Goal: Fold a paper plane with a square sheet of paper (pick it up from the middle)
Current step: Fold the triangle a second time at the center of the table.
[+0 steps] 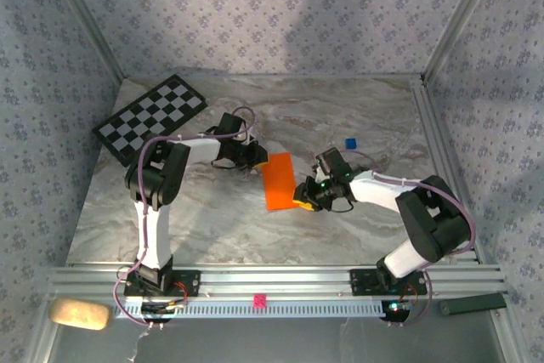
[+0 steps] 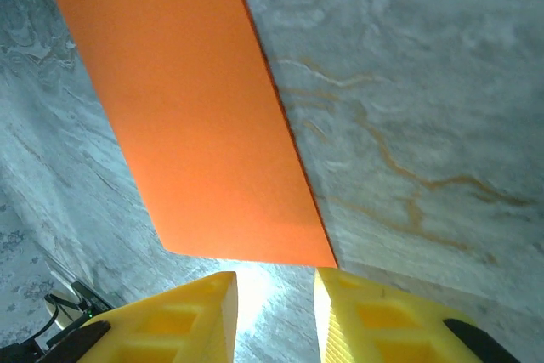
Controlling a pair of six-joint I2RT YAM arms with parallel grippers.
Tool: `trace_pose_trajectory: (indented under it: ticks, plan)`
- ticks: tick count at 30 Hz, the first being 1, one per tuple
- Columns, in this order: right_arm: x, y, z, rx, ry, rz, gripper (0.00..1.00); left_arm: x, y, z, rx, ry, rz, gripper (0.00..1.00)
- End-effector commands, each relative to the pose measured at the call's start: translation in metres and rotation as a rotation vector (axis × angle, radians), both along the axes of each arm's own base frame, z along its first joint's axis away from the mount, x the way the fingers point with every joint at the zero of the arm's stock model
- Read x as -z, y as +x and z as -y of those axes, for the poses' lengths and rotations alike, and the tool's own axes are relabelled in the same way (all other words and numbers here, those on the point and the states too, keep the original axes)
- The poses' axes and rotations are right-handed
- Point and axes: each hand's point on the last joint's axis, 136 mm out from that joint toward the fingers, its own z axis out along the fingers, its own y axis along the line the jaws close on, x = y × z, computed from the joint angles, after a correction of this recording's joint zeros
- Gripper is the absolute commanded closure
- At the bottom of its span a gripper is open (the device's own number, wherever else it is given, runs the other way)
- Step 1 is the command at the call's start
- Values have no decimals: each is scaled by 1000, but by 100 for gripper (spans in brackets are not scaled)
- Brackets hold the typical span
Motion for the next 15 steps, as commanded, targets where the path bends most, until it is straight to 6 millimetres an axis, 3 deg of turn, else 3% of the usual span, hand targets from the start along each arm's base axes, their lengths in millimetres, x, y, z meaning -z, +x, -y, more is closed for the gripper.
trace_pose_trajectory:
  ticks: [1,8,15]
  plan:
    - [9,-11,4,45,-15,-60,69,28,-8,-9,-8,68,-63,84]
    - [18,-5,3,82,-21,-69,68,29,-9,-8,-3,64,-69,84]
    - [9,9,-10,94,48,-35,72,29,-11,-8,1,59,-76,84]
